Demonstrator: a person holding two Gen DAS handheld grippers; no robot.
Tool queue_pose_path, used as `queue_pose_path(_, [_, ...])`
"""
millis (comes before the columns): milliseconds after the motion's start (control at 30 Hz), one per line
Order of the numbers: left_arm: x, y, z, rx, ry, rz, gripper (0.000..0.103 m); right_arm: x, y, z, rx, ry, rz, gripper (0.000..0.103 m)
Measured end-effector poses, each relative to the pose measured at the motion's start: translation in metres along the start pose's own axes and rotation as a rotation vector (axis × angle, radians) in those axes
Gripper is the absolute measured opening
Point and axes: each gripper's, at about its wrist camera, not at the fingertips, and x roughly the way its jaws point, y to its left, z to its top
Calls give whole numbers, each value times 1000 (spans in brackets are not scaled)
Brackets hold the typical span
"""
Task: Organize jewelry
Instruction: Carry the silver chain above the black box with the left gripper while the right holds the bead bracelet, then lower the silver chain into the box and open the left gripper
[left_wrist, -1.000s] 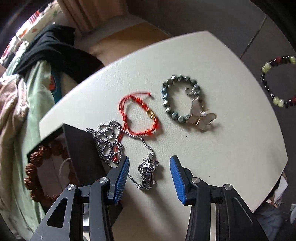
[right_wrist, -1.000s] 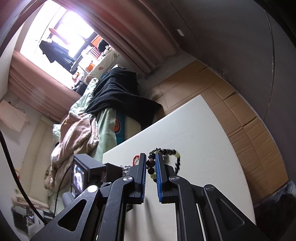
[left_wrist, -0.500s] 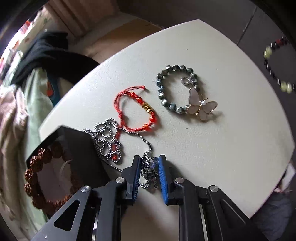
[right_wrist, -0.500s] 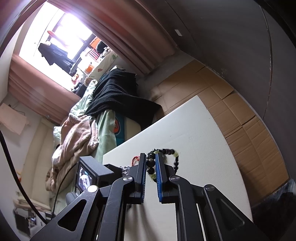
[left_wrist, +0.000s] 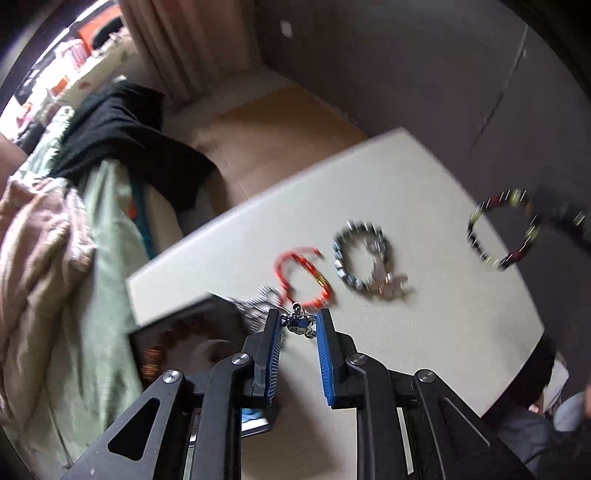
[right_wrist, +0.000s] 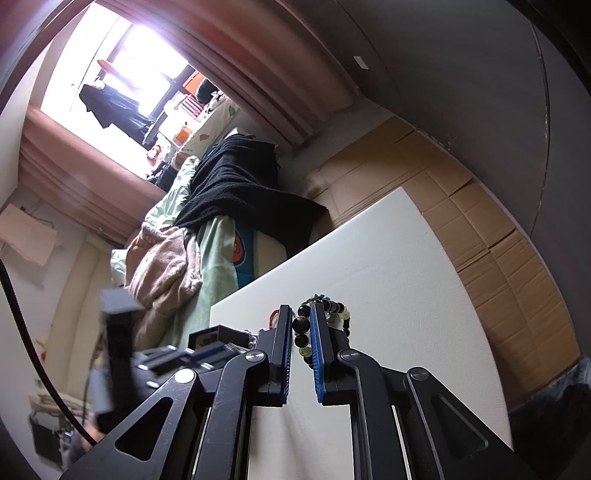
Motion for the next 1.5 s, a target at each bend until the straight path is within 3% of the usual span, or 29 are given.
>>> queue_pose_path(567, [-146, 66, 16, -119, -295, 93, 20, 13, 15, -5, -34, 15, 7, 12])
queue_pose_path(933, [-227, 91, 24, -153, -434, 155, 20, 2, 38, -7, -79, -33, 131, 12])
queue_pose_path(1100, [-265, 96, 30, -144, -489, 181, 20, 7, 49, -11, -94, -28, 146, 12])
queue_pose_path(1333, [-278, 101, 27, -144, -505, 184, 20, 16, 59, -17, -121, -6, 156, 12])
queue_pose_path(1500, [-264, 106, 19, -156, -487, 172, 20, 16, 67, -21, -146, -6, 187, 12])
